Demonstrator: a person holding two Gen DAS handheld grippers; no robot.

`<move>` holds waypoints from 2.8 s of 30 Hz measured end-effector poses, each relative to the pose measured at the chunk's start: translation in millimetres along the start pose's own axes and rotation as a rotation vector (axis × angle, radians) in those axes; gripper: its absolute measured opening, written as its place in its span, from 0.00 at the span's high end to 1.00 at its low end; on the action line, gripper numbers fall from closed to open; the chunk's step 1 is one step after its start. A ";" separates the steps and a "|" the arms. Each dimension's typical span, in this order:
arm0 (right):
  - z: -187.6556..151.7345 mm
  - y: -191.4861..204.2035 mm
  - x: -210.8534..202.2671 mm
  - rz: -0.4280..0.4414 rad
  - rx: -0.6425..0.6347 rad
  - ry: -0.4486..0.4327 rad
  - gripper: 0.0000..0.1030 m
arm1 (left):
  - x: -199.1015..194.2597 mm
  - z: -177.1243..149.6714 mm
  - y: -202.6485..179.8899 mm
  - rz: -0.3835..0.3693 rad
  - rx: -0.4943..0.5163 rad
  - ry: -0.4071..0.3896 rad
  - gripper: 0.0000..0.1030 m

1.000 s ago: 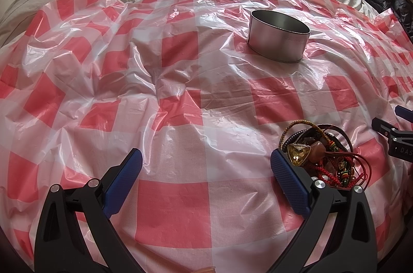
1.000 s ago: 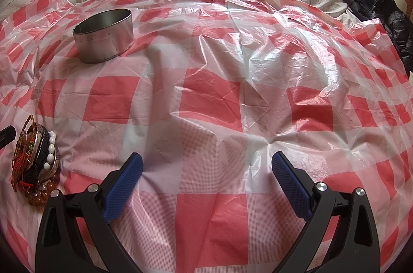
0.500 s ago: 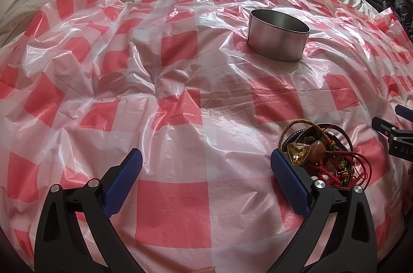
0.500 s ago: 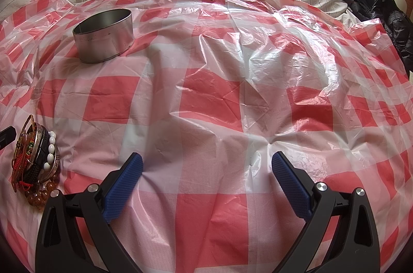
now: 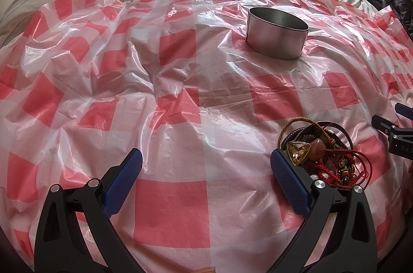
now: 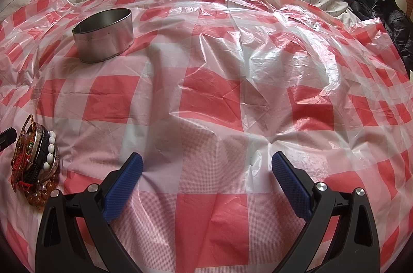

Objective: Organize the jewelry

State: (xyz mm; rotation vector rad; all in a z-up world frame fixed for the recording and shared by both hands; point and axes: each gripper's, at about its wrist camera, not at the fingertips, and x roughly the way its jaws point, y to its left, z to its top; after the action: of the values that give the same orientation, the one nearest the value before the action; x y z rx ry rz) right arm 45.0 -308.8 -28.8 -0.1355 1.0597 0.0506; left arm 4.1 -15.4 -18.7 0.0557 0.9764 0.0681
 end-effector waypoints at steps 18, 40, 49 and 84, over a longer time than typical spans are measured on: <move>-10.3 1.1 4.7 0.006 0.005 0.005 0.07 | 1.5 -1.2 -0.7 0.000 0.001 0.002 0.07; -8.3 -0.5 4.2 0.008 0.006 0.009 0.07 | 2.5 -2.2 -3.1 0.000 0.003 0.003 0.07; -8.1 -0.9 4.2 0.008 0.005 0.010 0.07 | 2.4 -2.0 -3.2 0.000 0.003 0.003 0.07; -6.2 -2.8 4.3 0.010 0.006 0.012 0.07 | -2.1 -0.9 0.3 0.006 -0.001 0.001 0.07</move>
State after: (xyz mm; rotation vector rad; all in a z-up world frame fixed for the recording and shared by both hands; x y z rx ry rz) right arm 42.0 -312.5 -35.3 -0.1255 1.0724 0.0559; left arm 2.2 -15.2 -17.4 0.0575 0.9772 0.0745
